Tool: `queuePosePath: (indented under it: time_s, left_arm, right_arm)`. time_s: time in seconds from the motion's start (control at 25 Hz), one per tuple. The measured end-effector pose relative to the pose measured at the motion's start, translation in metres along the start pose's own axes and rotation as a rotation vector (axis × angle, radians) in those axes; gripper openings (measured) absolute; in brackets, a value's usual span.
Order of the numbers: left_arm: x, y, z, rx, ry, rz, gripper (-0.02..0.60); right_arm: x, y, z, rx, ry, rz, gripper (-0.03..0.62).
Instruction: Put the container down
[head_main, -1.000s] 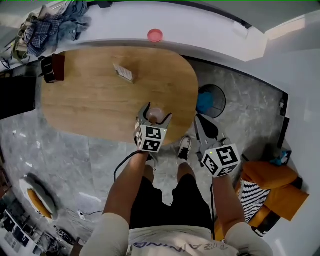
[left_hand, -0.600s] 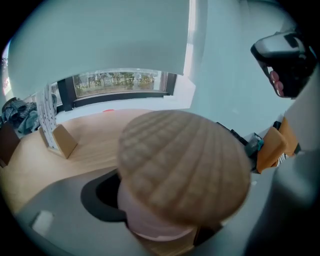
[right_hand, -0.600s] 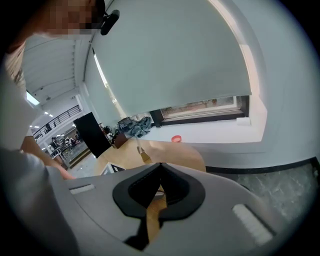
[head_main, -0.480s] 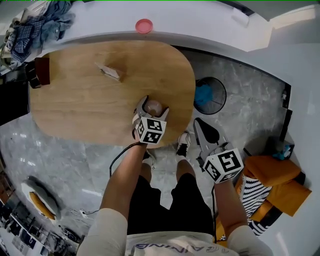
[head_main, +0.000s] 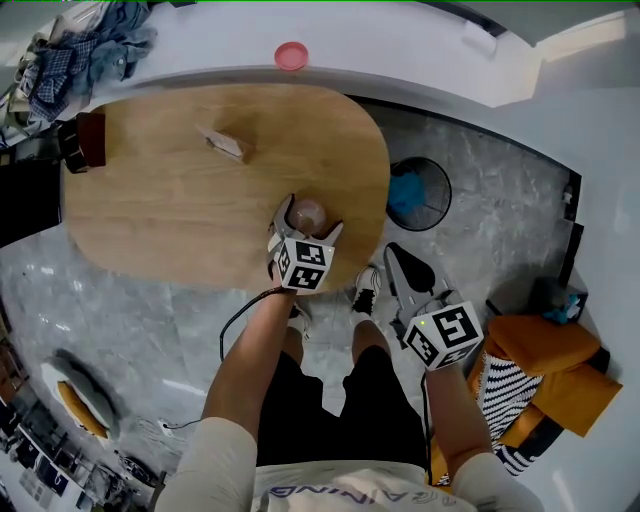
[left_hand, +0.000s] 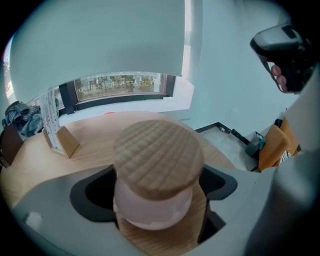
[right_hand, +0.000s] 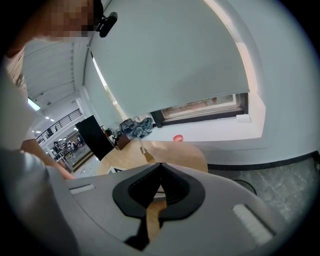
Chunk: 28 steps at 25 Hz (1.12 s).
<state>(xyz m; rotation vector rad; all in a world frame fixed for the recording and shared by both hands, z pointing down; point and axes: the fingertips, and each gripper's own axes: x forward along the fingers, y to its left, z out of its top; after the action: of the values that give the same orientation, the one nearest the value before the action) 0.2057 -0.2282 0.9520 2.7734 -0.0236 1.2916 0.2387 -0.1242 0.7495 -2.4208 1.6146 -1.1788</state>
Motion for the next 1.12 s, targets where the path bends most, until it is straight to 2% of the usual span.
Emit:
queuePosePath:
  time_s: [0.2, 0.32, 0.44, 0.48, 0.6, 0.72, 0.84, 1.0, 1.12]
  left_arm:
    - [-0.042, 0.001, 0.011, -0.031, -0.028, -0.016, 0.509]
    - [-0.077, -0.008, 0.012, -0.041, -0.014, -0.031, 0.509]
    - [-0.12, -0.011, 0.018, -0.09, -0.022, 0.0, 0.505]
    - [-0.139, -0.009, 0.023, -0.108, -0.043, 0.02, 0.487]
    - [-0.202, -0.002, 0.048, -0.163, -0.143, 0.076, 0.368]
    - [-0.262, 0.003, 0.068, -0.195, -0.215, 0.132, 0.314]
    - [-0.324, 0.009, 0.087, -0.213, -0.273, 0.2, 0.219]
    - [-0.407, 0.018, 0.114, -0.263, -0.356, 0.263, 0.161]
    - [-0.458, 0.029, 0.126, -0.308, -0.399, 0.343, 0.029]
  right_arm:
    - [-0.017, 0.005, 0.009, -0.004, -0.015, -0.003, 0.015]
    - [-0.03, 0.014, 0.018, -0.025, -0.022, 0.006, 0.015]
    - [-0.043, 0.028, 0.03, -0.04, -0.036, 0.016, 0.015]
    - [-0.047, 0.033, 0.035, -0.044, -0.043, 0.02, 0.014]
    - [-0.061, 0.052, 0.052, -0.073, -0.06, 0.031, 0.015]
    - [-0.077, 0.075, 0.064, -0.118, -0.057, 0.045, 0.015]
    - [-0.094, 0.105, 0.076, -0.15, -0.056, 0.075, 0.015]
    - [-0.113, 0.153, 0.102, -0.204, -0.077, 0.133, 0.015]
    - [-0.129, 0.189, 0.13, -0.253, -0.116, 0.169, 0.015]
